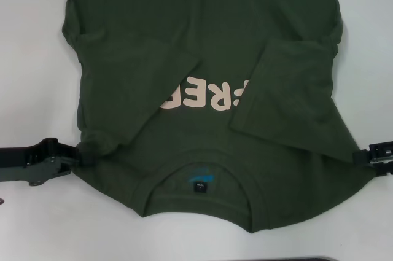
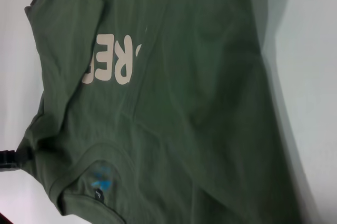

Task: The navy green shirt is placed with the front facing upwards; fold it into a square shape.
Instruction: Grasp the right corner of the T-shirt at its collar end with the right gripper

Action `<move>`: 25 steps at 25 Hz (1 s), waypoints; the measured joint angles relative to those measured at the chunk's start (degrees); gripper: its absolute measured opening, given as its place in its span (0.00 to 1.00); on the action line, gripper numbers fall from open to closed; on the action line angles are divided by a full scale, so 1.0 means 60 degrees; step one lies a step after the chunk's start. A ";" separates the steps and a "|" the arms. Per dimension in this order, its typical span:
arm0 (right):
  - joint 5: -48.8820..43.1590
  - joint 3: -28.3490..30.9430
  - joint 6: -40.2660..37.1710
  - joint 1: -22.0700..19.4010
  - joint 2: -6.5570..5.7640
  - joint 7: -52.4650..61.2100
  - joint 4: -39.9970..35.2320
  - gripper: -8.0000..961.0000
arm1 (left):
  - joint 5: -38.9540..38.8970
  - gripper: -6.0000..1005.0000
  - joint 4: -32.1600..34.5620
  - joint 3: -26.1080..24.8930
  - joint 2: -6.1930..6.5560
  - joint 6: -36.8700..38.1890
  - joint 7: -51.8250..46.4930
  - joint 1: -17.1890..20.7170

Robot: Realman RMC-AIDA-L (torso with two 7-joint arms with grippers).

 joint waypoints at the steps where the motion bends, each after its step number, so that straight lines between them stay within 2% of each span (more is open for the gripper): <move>1: 0.0001 0.0000 0.0000 0.0001 0.0011 -0.0001 0.0003 0.98 | 0.0000 0.05 0.0001 0.0000 -0.0002 -0.0001 0.0000 0.0001; 10: 0.0068 0.0077 -0.0040 0.0016 0.0089 -0.0049 0.0015 0.98 | 0.0000 0.05 -0.0001 0.0000 -0.0015 -0.0001 0.0000 0.0001; 25: 0.0128 0.0319 0.0058 0.0163 0.0253 -0.0074 0.0118 0.90 | -0.0013 0.05 -0.0017 0.0000 -0.0030 -0.0015 0.0036 -0.0058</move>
